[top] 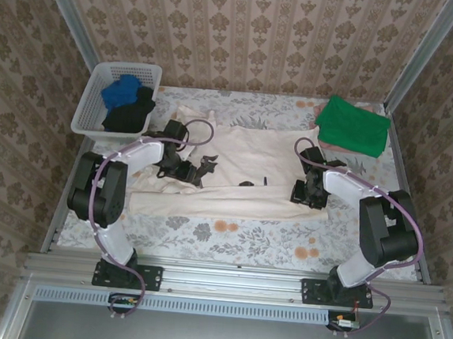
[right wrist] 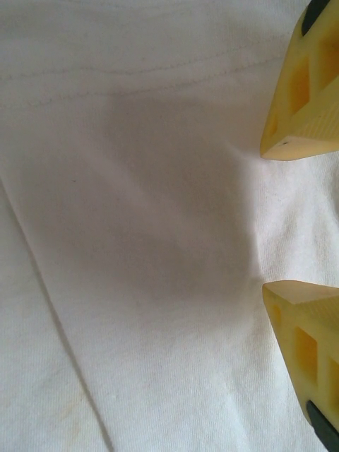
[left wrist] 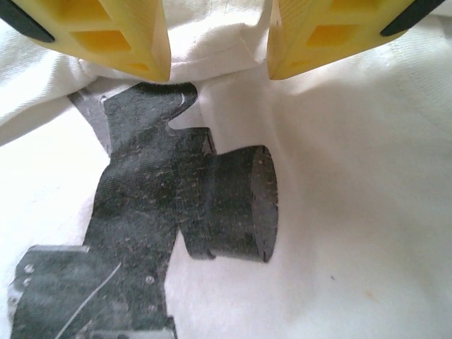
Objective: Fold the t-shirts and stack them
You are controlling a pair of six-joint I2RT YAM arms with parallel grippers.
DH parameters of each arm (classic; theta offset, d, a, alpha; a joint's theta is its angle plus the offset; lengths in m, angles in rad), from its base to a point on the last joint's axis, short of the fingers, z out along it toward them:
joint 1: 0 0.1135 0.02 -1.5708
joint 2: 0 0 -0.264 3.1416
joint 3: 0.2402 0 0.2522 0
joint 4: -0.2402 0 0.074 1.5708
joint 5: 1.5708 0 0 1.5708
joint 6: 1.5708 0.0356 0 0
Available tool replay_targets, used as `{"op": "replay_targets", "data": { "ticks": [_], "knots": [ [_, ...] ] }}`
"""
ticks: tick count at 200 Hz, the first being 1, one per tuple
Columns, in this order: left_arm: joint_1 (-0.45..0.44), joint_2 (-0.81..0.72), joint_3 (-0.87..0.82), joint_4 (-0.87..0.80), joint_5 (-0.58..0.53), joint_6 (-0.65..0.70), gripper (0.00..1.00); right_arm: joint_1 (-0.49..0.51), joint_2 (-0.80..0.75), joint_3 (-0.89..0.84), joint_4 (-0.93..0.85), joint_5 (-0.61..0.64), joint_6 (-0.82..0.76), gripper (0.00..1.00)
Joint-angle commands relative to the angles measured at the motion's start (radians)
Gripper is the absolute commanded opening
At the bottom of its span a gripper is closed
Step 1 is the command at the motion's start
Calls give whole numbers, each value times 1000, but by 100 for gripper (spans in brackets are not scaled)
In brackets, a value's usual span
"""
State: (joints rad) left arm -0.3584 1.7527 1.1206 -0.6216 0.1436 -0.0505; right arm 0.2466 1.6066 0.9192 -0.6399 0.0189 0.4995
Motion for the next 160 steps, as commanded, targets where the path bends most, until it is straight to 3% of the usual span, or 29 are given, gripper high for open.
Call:
{"op": "replay_targets", "data": {
  "ticks": [1,27,83,122,160],
  "knots": [
    [-8,4,-27,-33,-29,14,42,-4,-4,-13,8,-12,-10,50],
    [-8,-6,-59,10,-11,-7,41,-5,-8,-10,4,-7,-18,50],
    [-31,-22,-3,-41,-68,-5,15,-6,-16,-30,30,-13,-20,50],
    [-76,-8,118,-106,-148,102,5,-10,-16,-36,46,-17,-23,50],
    [-121,98,221,-170,-183,185,1,-13,-18,-48,56,-27,-19,50]
  ]
}}
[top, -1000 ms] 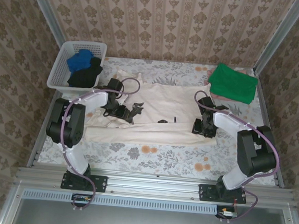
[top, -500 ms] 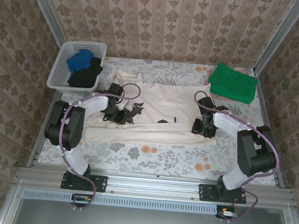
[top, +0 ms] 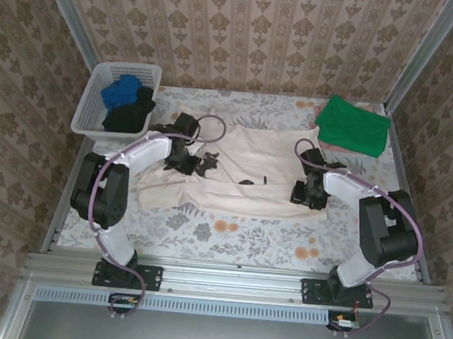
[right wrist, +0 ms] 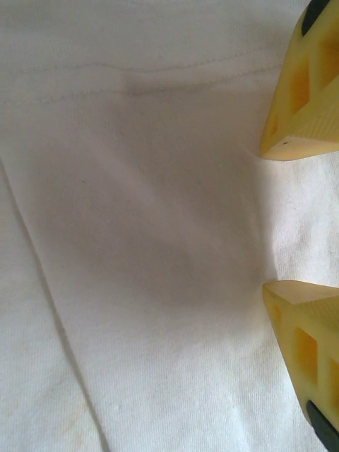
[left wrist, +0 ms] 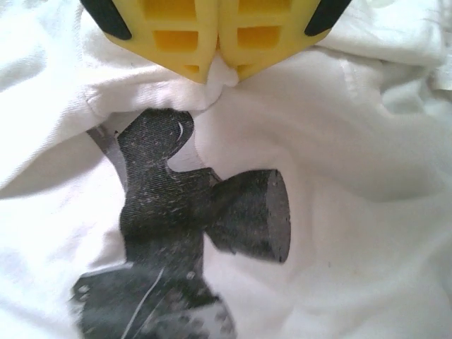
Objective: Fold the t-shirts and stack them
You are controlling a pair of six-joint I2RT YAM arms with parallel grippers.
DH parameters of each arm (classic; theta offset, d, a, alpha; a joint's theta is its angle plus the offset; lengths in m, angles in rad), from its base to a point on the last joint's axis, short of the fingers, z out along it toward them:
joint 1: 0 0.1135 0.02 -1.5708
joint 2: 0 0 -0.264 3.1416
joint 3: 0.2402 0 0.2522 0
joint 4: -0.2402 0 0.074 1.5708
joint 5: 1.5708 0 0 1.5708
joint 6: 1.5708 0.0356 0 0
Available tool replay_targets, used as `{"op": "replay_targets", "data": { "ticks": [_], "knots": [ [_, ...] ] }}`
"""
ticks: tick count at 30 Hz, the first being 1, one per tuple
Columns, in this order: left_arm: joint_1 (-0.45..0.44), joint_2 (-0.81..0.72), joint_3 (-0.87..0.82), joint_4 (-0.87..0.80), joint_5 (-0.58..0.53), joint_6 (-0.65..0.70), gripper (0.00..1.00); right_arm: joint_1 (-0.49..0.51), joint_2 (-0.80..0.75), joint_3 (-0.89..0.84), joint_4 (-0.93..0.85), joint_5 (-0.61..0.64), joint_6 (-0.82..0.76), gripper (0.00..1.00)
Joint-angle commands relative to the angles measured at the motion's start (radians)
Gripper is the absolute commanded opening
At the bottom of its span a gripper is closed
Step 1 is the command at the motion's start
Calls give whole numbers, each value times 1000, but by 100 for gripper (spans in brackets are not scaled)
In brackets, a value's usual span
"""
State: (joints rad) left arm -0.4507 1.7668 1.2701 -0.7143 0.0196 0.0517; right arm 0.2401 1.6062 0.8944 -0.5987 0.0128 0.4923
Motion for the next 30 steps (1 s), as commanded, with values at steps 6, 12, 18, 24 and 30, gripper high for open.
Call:
{"op": "replay_targets", "data": {
  "ticks": [6,12,18,24,30],
  "knots": [
    [-20,89,61,-70,-69,61,27,-6,-28,-29,15,-30,-12,50],
    [47,-88,-84,65,12,-78,57,29,-72,14,-25,1,-15,50],
    [201,-459,-416,211,60,-312,100,165,-134,79,0,81,-12,51],
    [300,-638,-678,269,100,-504,100,328,56,248,45,82,-32,53],
    [371,-528,-670,210,41,-513,100,359,195,322,7,103,-25,52]
  ]
}}
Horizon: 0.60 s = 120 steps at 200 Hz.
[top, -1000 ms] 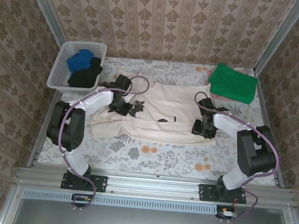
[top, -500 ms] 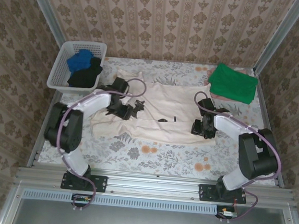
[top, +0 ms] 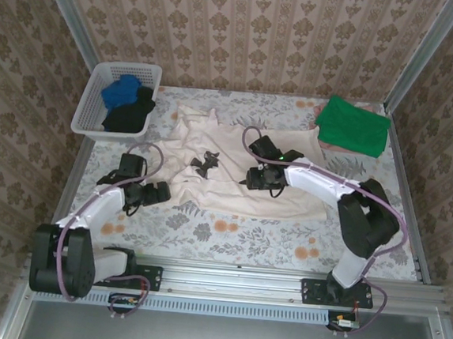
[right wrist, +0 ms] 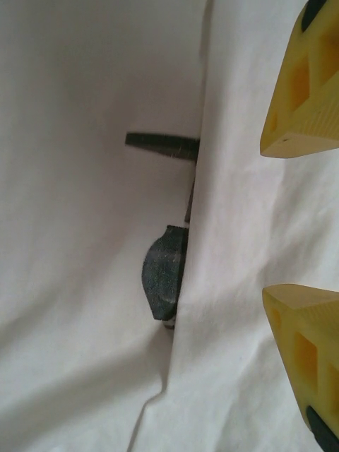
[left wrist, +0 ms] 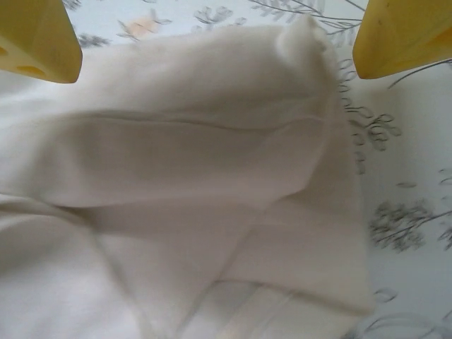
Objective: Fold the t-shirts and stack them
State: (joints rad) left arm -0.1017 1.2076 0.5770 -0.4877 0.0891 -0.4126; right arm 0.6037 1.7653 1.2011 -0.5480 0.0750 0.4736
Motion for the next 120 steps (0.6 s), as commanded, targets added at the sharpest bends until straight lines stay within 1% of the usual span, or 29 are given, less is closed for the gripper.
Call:
{"op": "replay_targets", "data": {
  "ticks": [1,6,14,20,35,39,46,54,61,66,71,80,97,108,120],
  "knots": [
    [31,55,32,-15,-30,-52,100,-4,38,6,-39,45,-4,52],
    [38,73,39,-5,-16,-43,100,-4,37,-1,-34,46,-2,52],
    [43,98,53,-3,-26,-44,100,-5,36,-17,-26,45,3,52],
    [52,117,63,0,-24,-46,98,-5,39,-25,-27,45,7,52],
    [79,165,84,13,11,-40,86,-5,41,-52,-32,48,23,52],
    [86,179,90,11,16,-41,81,-5,40,-61,-32,48,27,52],
    [102,200,100,12,38,-37,68,-4,36,-78,-33,48,33,52],
    [118,222,102,28,75,-31,49,-5,28,-96,-34,49,40,52],
    [142,241,104,51,119,-22,36,-4,16,-115,-23,47,44,52],
    [159,255,107,64,160,-11,30,-4,8,-135,-5,42,47,53],
    [177,268,115,65,194,0,26,-5,2,-144,2,37,47,53],
    [193,284,137,45,217,23,18,-5,-3,-155,2,34,46,53],
    [204,249,146,-2,180,28,14,-5,4,-151,-31,44,46,53],
    [215,184,119,1,186,9,12,-5,8,-153,-51,48,48,53],
    [221,105,85,-6,176,-23,6,-5,8,-166,-62,42,51,54]
  ]
}}
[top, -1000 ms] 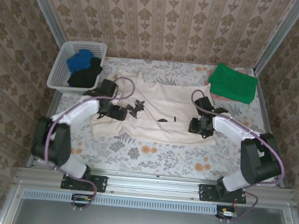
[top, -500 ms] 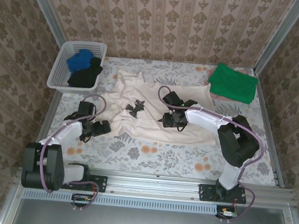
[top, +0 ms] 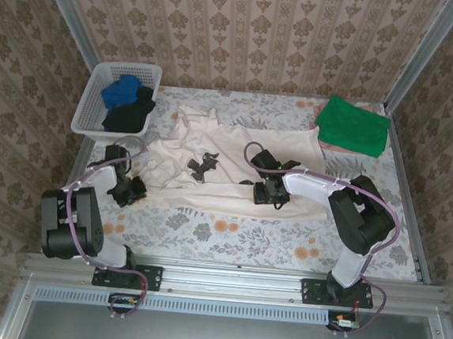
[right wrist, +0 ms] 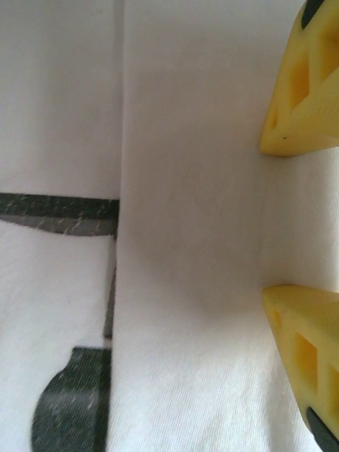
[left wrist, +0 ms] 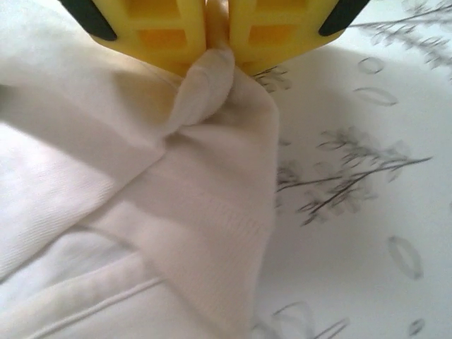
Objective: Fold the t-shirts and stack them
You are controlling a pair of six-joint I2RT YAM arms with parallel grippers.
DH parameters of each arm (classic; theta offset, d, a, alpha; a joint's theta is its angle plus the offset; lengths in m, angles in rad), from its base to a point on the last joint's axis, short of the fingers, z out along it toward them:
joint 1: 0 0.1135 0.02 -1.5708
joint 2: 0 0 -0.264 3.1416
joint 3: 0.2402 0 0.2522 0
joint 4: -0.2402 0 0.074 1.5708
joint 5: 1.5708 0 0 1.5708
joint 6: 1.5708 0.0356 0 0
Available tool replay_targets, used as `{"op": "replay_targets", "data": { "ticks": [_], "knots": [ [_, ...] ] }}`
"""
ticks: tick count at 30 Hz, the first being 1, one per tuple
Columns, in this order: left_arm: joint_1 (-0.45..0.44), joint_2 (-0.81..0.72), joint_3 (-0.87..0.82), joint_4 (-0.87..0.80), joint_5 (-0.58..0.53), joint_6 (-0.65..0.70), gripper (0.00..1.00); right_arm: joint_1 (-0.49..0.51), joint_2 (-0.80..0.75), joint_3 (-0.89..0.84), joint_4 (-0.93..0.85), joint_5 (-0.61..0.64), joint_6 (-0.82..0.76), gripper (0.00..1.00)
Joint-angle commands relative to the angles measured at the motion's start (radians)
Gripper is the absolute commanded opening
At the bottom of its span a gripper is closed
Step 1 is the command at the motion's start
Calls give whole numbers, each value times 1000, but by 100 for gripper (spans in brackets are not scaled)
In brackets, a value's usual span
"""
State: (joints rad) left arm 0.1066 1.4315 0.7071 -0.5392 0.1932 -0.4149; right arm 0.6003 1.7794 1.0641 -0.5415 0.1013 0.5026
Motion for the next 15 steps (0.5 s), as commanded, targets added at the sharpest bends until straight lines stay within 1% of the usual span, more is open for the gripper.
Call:
{"op": "replay_targets", "data": {
  "ticks": [1,4,6,8,11,15],
  "knots": [
    [14,-126,-48,44,70,-22,6,-2,-7,-29,-69,16,22,54],
    [17,-246,-106,24,29,-66,3,-2,-2,-53,-89,5,34,54],
    [26,-295,-132,-1,3,-87,0,-2,-8,-66,-108,0,45,53],
    [54,-339,-160,-20,-10,-99,0,-2,-37,-89,-114,-5,51,54],
    [118,-380,-186,-22,-17,-99,0,-2,-84,-108,-133,9,49,54],
    [136,-400,-180,-38,-35,-107,0,-17,-124,-121,-171,57,37,55]
  ]
}}
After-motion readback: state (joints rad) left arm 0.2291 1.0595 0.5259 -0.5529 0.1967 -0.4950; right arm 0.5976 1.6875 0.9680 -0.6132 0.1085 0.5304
